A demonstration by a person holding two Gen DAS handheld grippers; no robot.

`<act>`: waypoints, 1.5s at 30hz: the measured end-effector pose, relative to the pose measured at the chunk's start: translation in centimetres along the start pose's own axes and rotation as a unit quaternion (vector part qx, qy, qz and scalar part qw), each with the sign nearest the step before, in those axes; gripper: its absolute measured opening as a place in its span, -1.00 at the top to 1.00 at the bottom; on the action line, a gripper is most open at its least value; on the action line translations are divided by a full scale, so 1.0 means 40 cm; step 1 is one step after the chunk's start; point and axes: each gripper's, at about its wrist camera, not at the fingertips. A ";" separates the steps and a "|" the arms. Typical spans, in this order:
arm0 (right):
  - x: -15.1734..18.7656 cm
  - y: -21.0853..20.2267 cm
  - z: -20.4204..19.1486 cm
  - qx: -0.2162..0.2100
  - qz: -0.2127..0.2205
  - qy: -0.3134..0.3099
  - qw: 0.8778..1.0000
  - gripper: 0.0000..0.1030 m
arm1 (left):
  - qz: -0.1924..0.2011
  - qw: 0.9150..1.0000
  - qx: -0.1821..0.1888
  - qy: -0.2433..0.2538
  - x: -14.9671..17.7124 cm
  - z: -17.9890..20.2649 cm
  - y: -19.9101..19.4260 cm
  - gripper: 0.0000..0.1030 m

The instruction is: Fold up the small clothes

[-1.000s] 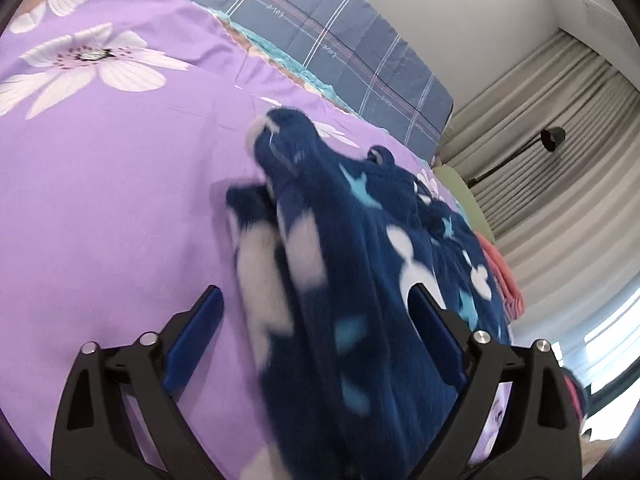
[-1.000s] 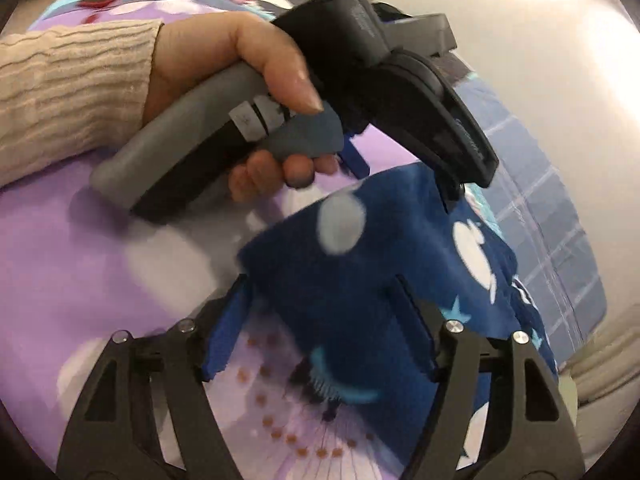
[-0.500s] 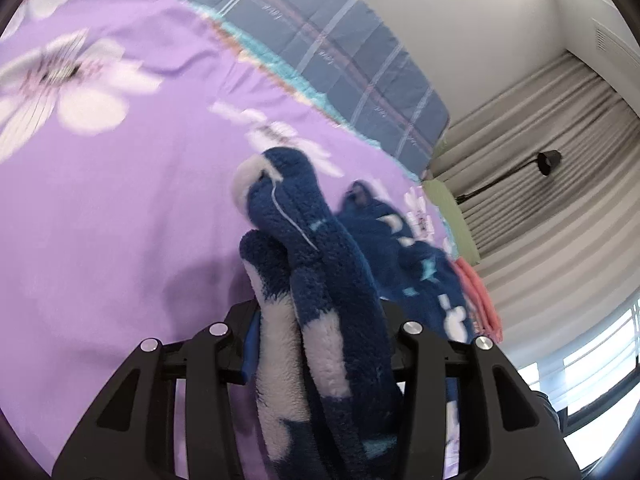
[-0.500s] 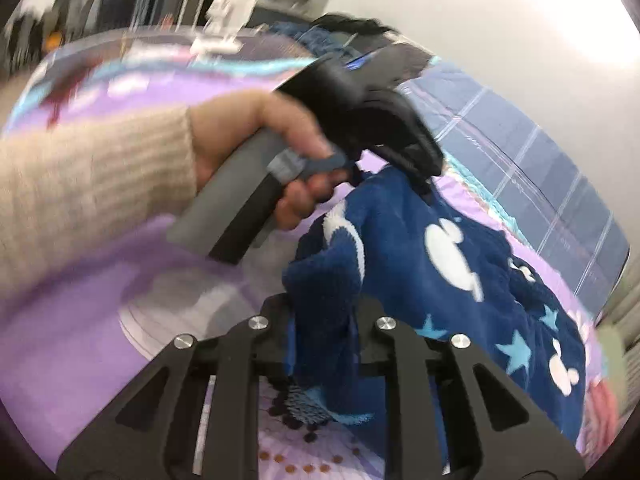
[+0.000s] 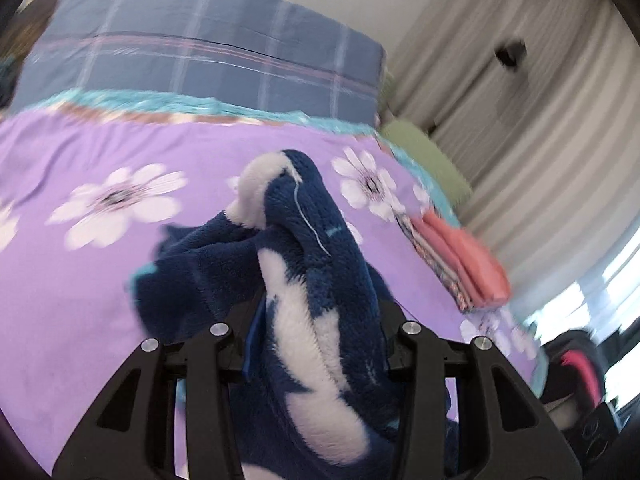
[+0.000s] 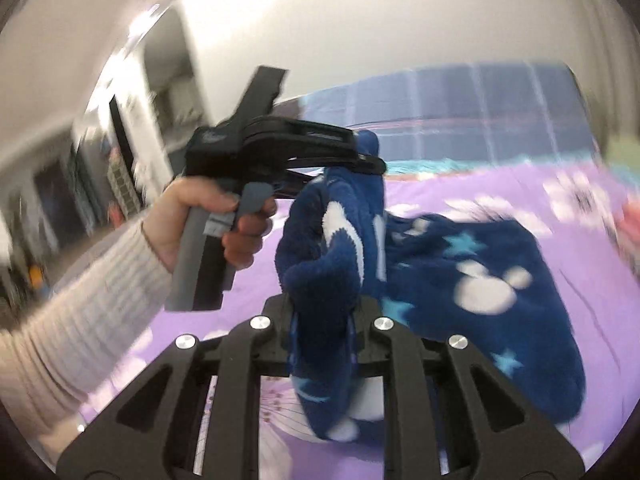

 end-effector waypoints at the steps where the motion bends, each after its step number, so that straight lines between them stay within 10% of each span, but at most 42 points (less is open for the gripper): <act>1: 0.006 -0.019 0.062 -0.012 0.001 0.035 0.999 0.68 | -0.013 1.000 -0.016 0.015 -0.016 0.048 0.048 0.16; 13: 0.208 -0.046 0.470 -0.080 -0.014 0.267 0.960 0.70 | -0.106 0.978 -0.123 0.129 -0.031 0.311 0.426 -0.03; 22: 0.232 -0.044 0.465 -0.110 -0.009 0.264 0.958 0.70 | -0.052 0.983 -0.100 0.144 -0.021 0.335 0.345 -0.16; 28: 0.241 -0.035 0.488 -0.119 -0.007 0.276 0.954 0.69 | 0.053 0.953 -0.199 0.221 0.019 0.318 0.110 -0.14; 33: 0.235 -0.033 0.488 -0.114 -0.007 0.273 0.955 0.69 | -0.011 0.958 -0.207 0.200 0.067 0.163 0.106 0.69; 45: 0.186 -0.166 0.433 0.034 0.012 0.163 0.986 0.13 | -0.068 0.945 -0.172 0.268 0.101 0.193 0.307 0.92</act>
Point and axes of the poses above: each gripper's, at about its wrist camera, not at the fingertips, and y roughly the way its jaws point, z to its right, x to its underside, and after that the axes turned 13 degrees about -z, right-handed
